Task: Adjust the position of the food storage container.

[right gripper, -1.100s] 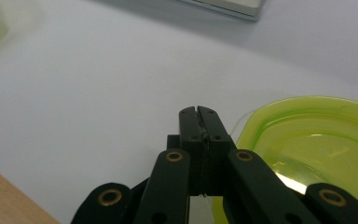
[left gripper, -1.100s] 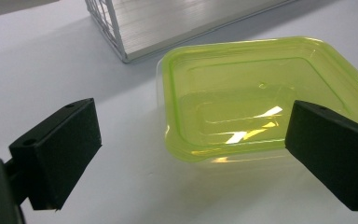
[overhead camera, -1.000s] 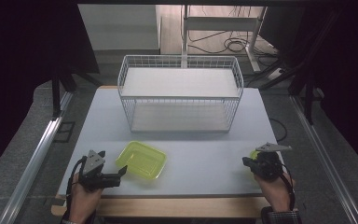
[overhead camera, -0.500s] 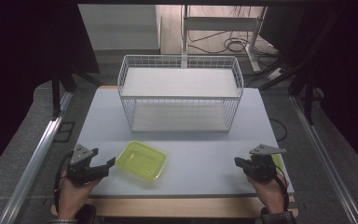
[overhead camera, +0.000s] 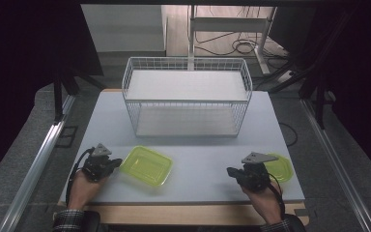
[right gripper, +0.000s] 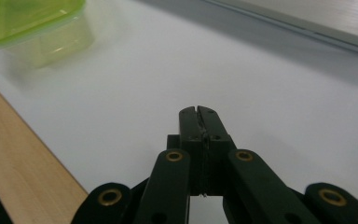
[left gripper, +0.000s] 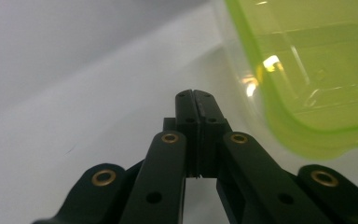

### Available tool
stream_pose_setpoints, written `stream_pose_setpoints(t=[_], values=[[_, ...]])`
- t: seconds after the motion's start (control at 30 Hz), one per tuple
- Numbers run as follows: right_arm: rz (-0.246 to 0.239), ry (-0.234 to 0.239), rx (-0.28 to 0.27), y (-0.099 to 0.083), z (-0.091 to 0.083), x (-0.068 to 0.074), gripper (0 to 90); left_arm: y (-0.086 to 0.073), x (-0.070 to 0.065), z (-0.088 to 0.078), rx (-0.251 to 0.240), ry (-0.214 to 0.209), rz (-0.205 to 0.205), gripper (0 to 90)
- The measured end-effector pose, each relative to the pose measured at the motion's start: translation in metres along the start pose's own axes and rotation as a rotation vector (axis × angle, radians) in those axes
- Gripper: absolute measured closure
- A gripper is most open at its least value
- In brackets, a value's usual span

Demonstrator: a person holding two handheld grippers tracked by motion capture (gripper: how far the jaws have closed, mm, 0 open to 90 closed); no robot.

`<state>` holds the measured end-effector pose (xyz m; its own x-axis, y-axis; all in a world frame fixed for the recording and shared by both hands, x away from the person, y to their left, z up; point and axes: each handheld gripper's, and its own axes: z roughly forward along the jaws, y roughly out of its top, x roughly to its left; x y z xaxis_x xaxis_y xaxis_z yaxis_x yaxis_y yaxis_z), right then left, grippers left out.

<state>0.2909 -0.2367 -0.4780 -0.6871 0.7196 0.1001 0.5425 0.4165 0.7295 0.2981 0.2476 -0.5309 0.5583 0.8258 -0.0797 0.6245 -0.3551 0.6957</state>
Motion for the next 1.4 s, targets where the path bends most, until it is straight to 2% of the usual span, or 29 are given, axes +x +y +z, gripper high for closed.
stream_pose_setpoints(t=[0.07,0.1,0.3,0.6,0.7,0.97,1.0,1.23,1.33,1.4], values=[[-0.004,0.011,0.005,0.000,0.003,0.004,88.9,0.002,-0.005,0.001,0.008,-0.003,0.020,90.0],[-0.001,0.017,0.008,0.001,0.005,0.006,89.0,0.003,-0.008,0.003,0.009,-0.028,0.024,90.0],[0.010,0.029,0.024,0.003,0.015,0.012,89.1,0.008,-0.024,0.005,0.007,-0.073,0.060,89.9],[0.000,0.045,0.050,0.004,0.024,0.010,88.9,0.018,-0.056,0.015,0.018,-0.151,0.142,89.9],[0.003,0.051,0.051,0.006,0.027,0.009,88.9,0.022,-0.064,0.018,0.016,-0.170,0.155,89.9],[-0.005,0.071,0.065,0.016,0.037,0.004,88.8,0.028,-0.088,0.026,0.028,-0.212,0.202,89.8],[-0.007,0.073,0.067,0.017,0.039,0.004,88.8,0.029,-0.091,0.026,0.033,-0.219,0.220,89.8],[-0.017,0.066,0.077,0.034,0.046,-0.004,88.7,0.032,-0.116,0.030,0.037,-0.258,0.269,89.6],[-0.024,0.059,0.071,0.033,0.045,-0.004,88.6,0.032,-0.121,0.028,0.027,-0.265,0.274,89.5],[-0.022,0.054,0.069,0.029,0.043,-0.003,88.5,0.031,-0.121,0.026,0.025,-0.246,0.275,89.3]])
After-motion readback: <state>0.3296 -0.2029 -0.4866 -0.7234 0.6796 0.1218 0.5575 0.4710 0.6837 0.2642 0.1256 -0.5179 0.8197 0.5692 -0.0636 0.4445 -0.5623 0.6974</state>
